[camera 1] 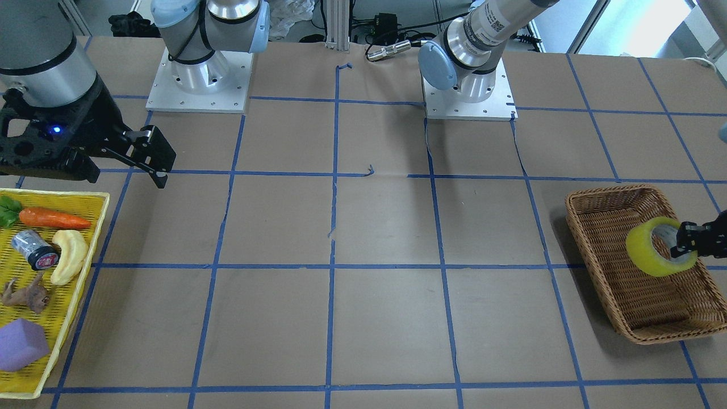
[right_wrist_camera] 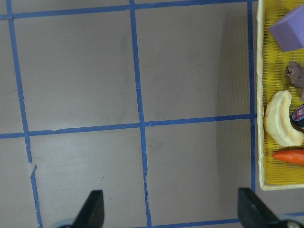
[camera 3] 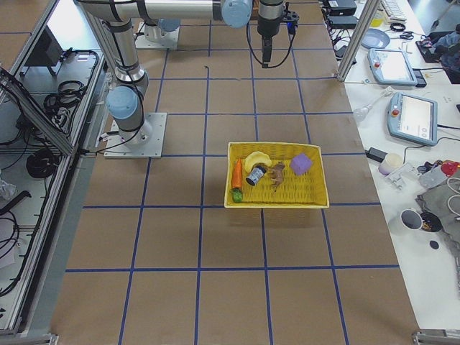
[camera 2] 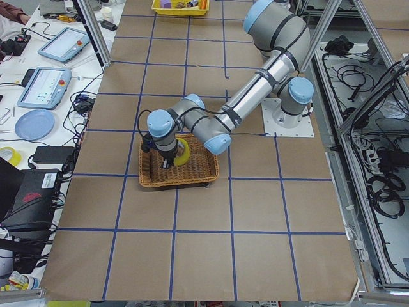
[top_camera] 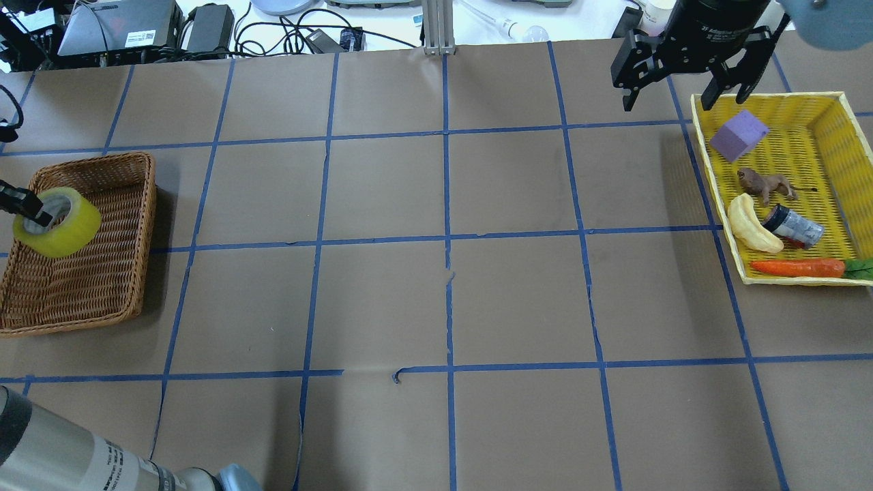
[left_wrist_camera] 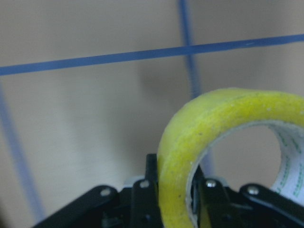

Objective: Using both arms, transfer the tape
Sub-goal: 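Carry the tape roll with the left gripper into the wicker basket, then open the left gripper to release the tape roll and lift away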

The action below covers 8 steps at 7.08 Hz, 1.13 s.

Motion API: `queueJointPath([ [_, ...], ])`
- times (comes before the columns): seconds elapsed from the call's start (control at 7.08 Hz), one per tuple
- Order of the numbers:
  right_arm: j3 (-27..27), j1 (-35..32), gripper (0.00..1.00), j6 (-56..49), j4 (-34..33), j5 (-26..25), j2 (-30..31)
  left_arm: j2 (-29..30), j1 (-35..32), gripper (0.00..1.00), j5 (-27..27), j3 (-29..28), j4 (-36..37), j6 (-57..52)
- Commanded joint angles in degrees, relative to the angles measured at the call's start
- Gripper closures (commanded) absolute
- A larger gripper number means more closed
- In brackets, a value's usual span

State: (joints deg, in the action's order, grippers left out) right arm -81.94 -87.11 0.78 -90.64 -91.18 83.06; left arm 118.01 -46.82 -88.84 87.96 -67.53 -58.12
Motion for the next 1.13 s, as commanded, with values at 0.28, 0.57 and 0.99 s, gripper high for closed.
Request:
queueJointPath([
  [0.28,-0.68,-0.69,0.0,0.19,0.02,-0.23,0.09,-0.67,-0.64,0.01,0.52,3.63,3.9,1.78],
  [0.57,-1.46,-2.0,0.0,0.45,-0.06,-0.31,0.09,-2.6,-1.86,0.0,-0.1,2.84,3.72,3.1],
  [0.99,-1.56,-2.54,0.0,0.45,-0.15,-0.4,0.09,-9.79,-10.64,0.0,-3.96,-0.49,-3.35,11.23],
])
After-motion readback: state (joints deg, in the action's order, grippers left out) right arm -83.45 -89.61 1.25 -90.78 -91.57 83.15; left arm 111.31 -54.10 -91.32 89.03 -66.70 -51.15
